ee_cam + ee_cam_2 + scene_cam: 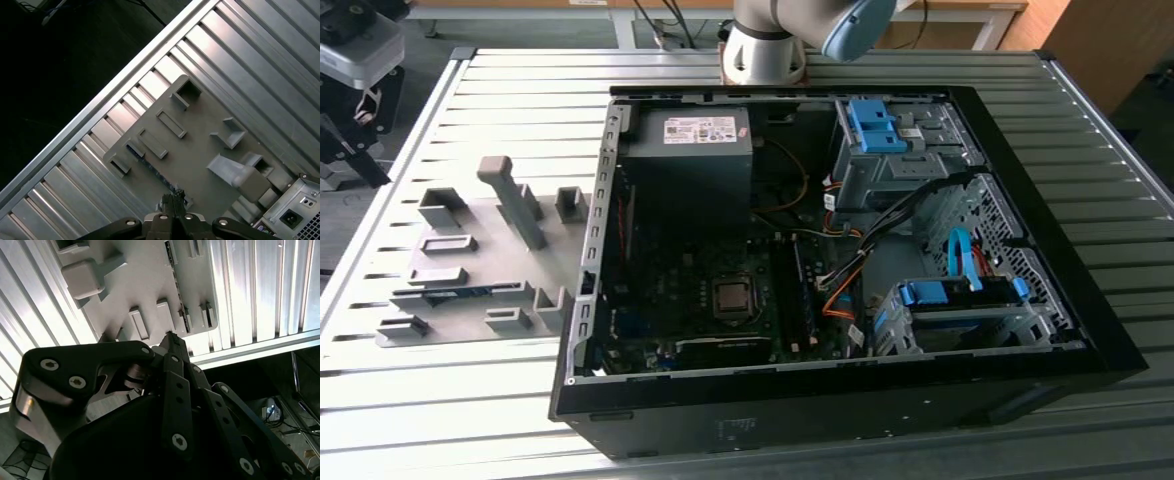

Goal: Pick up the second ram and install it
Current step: 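Pick up the second ram and move it above second insertion slot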

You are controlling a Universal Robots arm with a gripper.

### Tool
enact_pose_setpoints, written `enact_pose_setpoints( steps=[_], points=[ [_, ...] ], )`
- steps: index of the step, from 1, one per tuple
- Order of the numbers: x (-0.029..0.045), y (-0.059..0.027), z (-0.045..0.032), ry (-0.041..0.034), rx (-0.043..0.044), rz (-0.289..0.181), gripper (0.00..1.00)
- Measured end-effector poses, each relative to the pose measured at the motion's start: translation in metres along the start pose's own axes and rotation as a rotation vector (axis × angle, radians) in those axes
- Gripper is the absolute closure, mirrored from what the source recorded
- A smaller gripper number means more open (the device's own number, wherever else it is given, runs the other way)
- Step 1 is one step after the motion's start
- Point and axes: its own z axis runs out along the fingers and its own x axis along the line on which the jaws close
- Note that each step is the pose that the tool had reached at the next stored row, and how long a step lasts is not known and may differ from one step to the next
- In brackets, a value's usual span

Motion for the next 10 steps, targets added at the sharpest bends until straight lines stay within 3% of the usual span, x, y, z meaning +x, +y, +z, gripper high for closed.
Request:
enact_pose_setpoints(
  steps=[9,10],
  points=[
    [0.0,0.0,0.0,0.0004,0.0,-0.01,0.89],
    [0.0,0.0,0.0,0.0029,0.0002,-0.073,0.89]
  ],
)
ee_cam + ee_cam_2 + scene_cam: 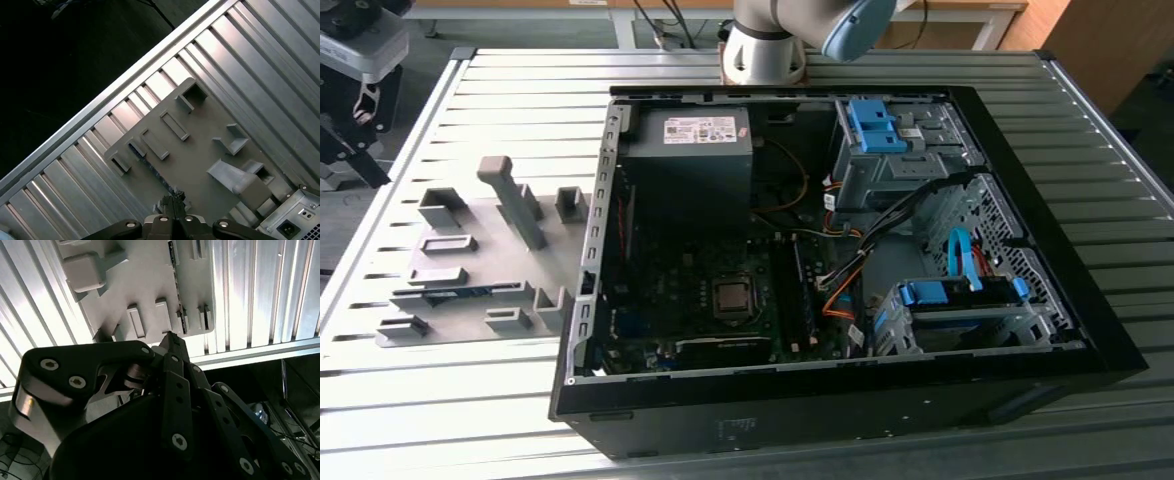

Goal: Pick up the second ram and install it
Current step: 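Pick up the second ram and move it above second insertion slot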

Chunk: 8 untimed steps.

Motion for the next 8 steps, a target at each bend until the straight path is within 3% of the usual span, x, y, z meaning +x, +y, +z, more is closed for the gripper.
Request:
enact_pose_setpoints(
  steps=[8],
  points=[
    [0.0,0.0,0.0,0.0003,0.0001,-0.009,0.89]
  ],
)
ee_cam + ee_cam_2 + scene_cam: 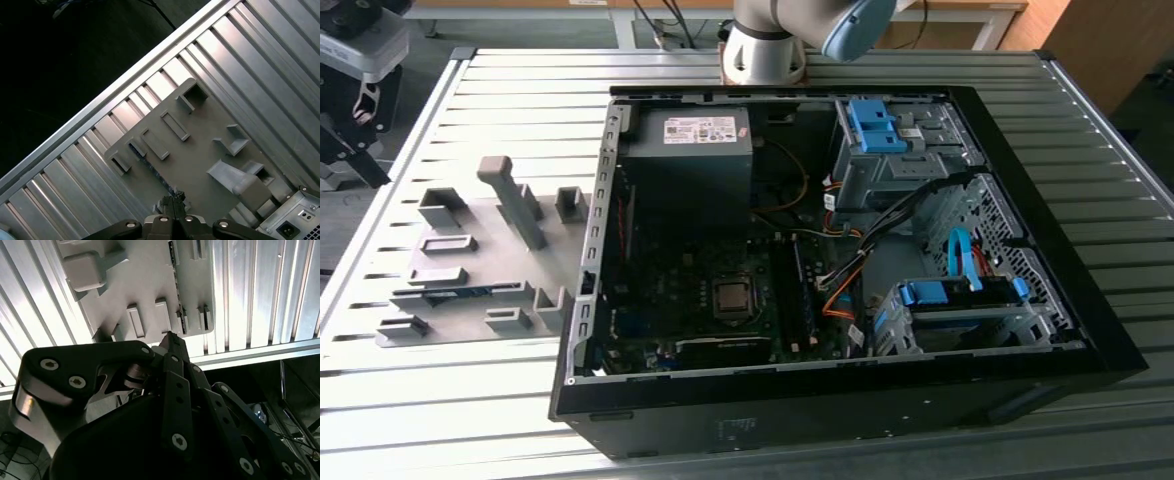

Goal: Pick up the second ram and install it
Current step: 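Pick up the second ram and move it above second insertion slot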

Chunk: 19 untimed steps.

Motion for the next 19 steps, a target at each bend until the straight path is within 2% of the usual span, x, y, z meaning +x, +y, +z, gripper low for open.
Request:
enact_pose_setpoints(
  steps=[19],
  points=[
    [0.0,0.0,0.0,0.0009,0.0001,-0.022,0.89]
  ],
)
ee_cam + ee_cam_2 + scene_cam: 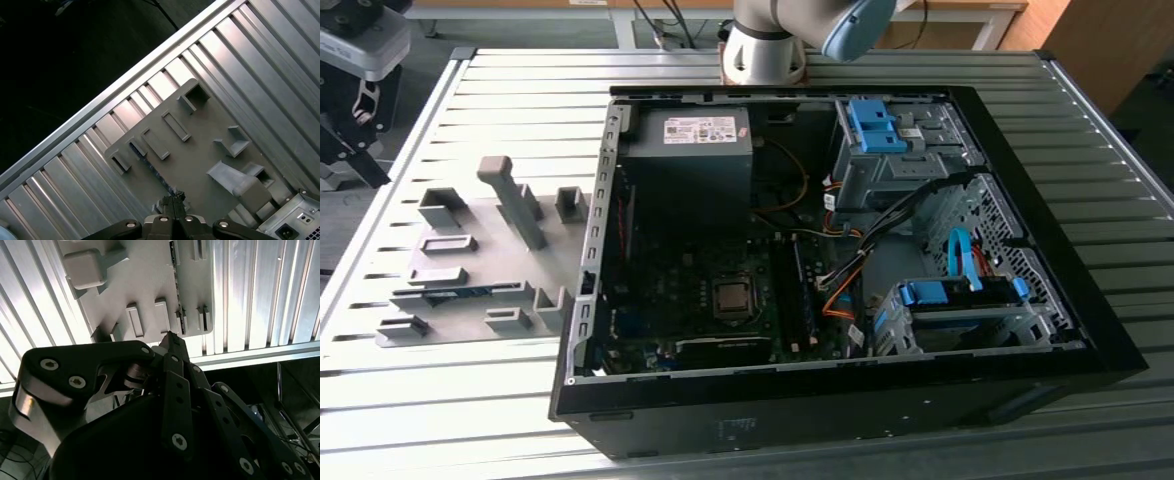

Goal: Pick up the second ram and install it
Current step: 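Pick up the second ram and move it above second insertion slot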

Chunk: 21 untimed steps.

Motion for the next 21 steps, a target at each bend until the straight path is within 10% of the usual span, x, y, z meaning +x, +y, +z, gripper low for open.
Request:
enact_pose_setpoints(
  steps=[21],
  points=[
    [0.0,0.0,0.0,0.0009,0.0001,-0.023,0.89]
  ],
)
